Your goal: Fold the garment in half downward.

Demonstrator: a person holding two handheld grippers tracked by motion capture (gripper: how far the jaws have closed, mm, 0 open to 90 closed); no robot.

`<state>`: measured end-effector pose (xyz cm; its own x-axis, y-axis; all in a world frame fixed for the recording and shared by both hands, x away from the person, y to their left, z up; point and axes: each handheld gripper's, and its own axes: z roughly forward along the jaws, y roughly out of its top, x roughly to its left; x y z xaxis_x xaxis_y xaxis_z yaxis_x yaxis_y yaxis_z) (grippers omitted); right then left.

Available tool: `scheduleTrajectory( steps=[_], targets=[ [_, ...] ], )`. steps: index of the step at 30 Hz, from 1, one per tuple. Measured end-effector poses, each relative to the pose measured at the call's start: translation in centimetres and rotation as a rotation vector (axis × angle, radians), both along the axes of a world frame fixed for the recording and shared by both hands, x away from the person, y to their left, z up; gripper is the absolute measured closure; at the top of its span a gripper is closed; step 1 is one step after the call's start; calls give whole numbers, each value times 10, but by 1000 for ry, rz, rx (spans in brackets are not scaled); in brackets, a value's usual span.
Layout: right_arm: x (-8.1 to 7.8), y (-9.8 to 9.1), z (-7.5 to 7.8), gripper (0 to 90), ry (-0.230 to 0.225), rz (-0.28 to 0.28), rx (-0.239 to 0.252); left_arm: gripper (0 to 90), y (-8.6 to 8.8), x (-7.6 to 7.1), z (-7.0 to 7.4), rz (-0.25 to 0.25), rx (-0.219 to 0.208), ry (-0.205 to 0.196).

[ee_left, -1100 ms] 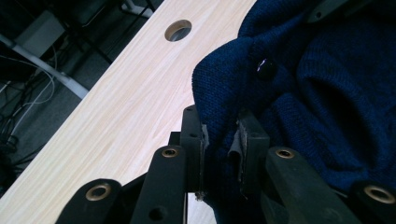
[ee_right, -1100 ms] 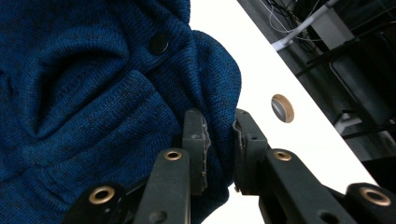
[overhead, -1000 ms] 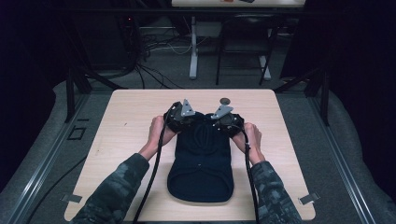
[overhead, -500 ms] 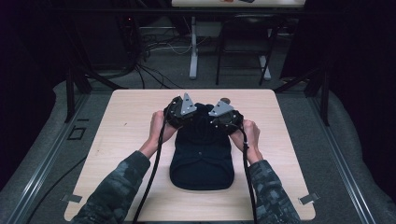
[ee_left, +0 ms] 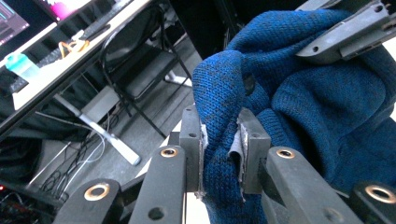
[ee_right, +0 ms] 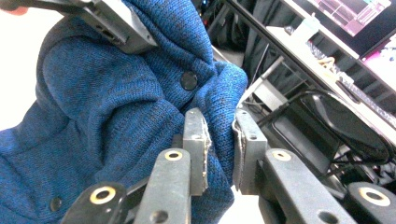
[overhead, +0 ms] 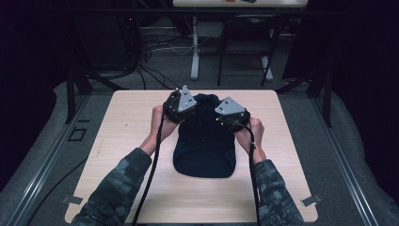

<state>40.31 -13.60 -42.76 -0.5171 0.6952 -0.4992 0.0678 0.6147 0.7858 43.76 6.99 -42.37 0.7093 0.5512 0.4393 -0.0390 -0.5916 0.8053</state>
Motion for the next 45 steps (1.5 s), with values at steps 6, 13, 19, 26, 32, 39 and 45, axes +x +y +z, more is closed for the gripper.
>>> scheduleTrajectory(
  steps=[6, 13, 19, 26, 32, 39, 45],
  targets=[
    [-11, 3, -24, 779, 45, 17, 7, 755, 2, -7, -29, 26, -36, 65],
    [-15, 3, -53, 779, 98, 28, 36, 755, 3, -10, -56, 43, -50, 108],
    [-22, 0, -69, 777, 146, 62, 47, 753, 7, -16, -70, 41, -59, 122],
    [-28, -4, -74, 774, 186, 83, 41, 741, 12, -26, -78, 24, -55, 140],
    [-34, -5, -72, 773, 176, 93, 45, 729, 16, -31, -74, 15, -55, 135],
    [-31, -1, -64, 774, 83, 81, 17, 728, 16, -24, -62, 12, -60, 118],
    [-23, -4, -59, 775, 100, 85, 71, 711, 17, -18, -54, 3, -59, 145]
  ],
)
